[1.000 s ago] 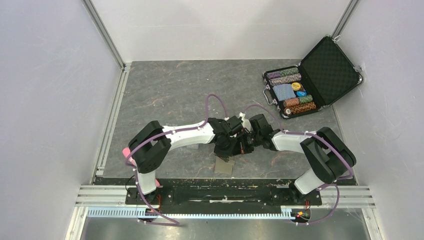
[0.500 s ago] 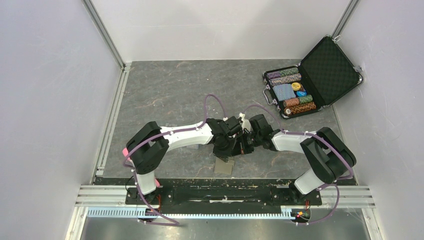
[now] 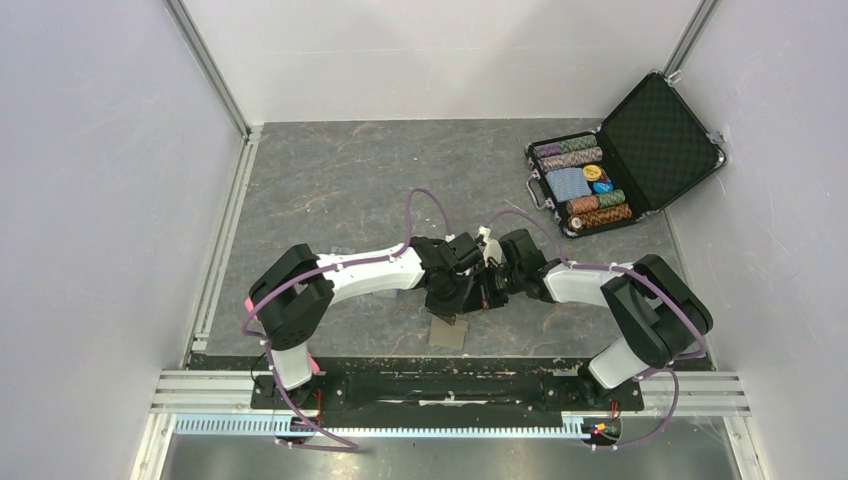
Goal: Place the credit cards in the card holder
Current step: Close the card holder at the center of the board.
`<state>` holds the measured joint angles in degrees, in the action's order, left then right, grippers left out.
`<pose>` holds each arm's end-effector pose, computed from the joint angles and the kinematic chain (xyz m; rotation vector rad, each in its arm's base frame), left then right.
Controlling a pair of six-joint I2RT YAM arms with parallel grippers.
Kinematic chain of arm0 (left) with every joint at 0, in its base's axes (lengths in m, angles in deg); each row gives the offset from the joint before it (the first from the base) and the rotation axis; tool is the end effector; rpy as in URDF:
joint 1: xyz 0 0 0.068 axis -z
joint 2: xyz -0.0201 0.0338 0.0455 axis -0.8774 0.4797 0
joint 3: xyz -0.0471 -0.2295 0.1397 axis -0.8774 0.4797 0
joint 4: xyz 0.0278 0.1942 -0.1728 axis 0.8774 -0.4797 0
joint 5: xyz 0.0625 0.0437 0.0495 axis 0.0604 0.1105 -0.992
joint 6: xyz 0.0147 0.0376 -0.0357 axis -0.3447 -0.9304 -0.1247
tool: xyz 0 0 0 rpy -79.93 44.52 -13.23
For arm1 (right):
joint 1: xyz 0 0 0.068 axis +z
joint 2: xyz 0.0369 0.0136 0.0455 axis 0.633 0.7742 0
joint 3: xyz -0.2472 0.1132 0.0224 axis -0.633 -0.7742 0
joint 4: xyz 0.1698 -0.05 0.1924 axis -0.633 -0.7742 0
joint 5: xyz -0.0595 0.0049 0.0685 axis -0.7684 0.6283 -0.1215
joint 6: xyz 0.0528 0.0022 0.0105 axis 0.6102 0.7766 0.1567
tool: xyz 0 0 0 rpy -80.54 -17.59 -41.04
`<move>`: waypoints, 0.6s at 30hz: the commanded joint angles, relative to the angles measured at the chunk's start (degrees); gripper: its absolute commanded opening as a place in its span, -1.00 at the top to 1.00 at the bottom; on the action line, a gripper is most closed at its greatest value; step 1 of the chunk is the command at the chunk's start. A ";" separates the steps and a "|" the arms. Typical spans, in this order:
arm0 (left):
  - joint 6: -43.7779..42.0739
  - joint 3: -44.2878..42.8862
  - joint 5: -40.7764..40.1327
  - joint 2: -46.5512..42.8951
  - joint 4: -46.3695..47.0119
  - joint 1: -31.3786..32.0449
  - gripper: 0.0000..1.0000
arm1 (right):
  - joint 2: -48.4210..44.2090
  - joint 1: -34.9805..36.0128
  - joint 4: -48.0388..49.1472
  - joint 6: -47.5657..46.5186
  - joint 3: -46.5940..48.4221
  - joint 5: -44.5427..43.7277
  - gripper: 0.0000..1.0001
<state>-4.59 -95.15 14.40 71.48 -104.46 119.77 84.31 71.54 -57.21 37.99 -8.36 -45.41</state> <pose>0.1800 -0.3002 0.1808 0.5194 2.9573 -0.4327 0.2113 0.1578 0.1235 -0.3991 2.6240 1.1731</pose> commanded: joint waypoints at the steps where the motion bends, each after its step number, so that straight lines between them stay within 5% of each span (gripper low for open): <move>1: 1.47 -0.65 0.49 -1.71 -0.66 0.60 0.96 | 0.21 0.68 -3.55 -2.11 -1.79 -3.59 1.00; 18: 0.95 0.74 1.10 0.86 -0.66 0.80 0.96 | 0.04 0.67 -3.64 -2.32 -1.53 -3.45 1.00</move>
<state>-4.59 -94.99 14.49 71.50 -104.44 119.98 84.20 71.54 -57.21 37.95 -8.45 -45.43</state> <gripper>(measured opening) 0.028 0.003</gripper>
